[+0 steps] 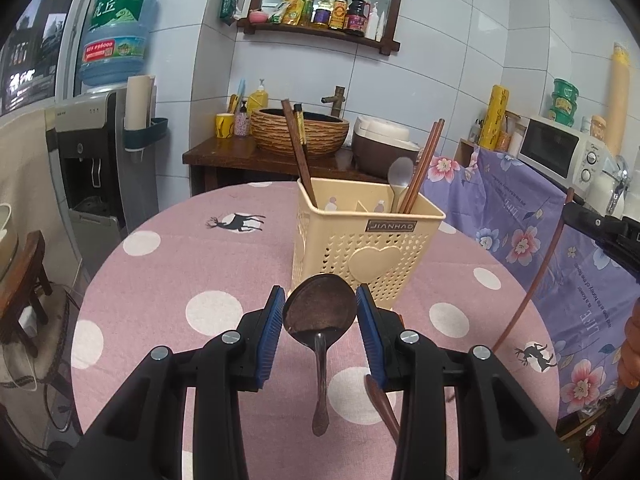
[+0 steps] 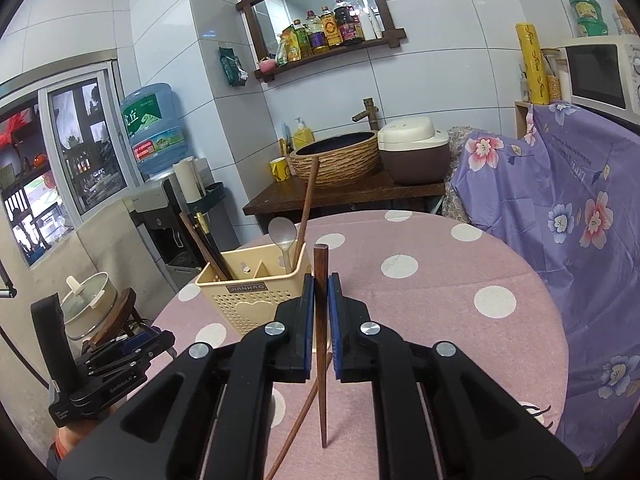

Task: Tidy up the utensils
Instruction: 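Carry the spoon and chopstick to the basket and lower them inside with both tools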

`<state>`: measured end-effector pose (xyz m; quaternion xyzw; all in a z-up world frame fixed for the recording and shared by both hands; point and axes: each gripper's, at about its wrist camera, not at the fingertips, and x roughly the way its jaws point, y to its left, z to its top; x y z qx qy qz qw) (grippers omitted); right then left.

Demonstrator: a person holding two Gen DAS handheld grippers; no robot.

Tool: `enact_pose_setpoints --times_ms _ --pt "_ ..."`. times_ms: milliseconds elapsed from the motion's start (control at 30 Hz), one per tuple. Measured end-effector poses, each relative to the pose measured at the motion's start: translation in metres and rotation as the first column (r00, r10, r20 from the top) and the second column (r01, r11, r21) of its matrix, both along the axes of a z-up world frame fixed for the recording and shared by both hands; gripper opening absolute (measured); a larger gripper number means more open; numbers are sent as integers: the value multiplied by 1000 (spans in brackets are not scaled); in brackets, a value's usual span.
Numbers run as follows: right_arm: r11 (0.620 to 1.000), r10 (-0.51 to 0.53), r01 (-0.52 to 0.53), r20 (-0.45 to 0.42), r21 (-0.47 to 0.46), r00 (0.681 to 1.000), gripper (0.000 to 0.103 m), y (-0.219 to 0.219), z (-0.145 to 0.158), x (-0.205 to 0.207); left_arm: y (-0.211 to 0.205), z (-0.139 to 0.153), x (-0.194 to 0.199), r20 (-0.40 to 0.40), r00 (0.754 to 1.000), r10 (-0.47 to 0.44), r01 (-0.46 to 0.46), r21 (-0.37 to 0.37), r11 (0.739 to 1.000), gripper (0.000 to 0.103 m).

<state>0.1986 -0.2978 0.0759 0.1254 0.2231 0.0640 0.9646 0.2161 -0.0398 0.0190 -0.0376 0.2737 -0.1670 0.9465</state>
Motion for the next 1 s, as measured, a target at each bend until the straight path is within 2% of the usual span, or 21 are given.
enact_pose_setpoints --times_ms 100,167,300,400,533,667,800,1000 --pt "1000 25 -25 13 6 1000 8 3 15 6 -2 15 4 8 1000 -30 30 -19 999 37" --pt "999 52 -52 28 9 998 8 7 33 12 -4 35 7 37 998 -50 51 -34 998 37" --pt "996 89 -90 108 3 990 8 15 88 24 -7 92 16 130 988 -82 92 -72 993 37" --pt "998 69 -69 178 -5 982 8 20 128 37 -13 133 30 212 976 -56 73 -76 994 37" --pt "1000 19 -19 216 -3 976 8 24 155 65 -24 157 60 256 967 5 16 -79 997 37" --pt "1000 -21 23 194 -10 981 8 27 140 90 -32 140 82 227 974 21 -4 -75 997 37" --pt "1000 -21 23 136 -11 990 8 31 100 101 -39 102 84 200 979 30 -22 -46 999 37" --pt "1000 -10 12 112 -19 994 8 38 58 101 -33 60 84 170 983 72 -67 -33 997 37"
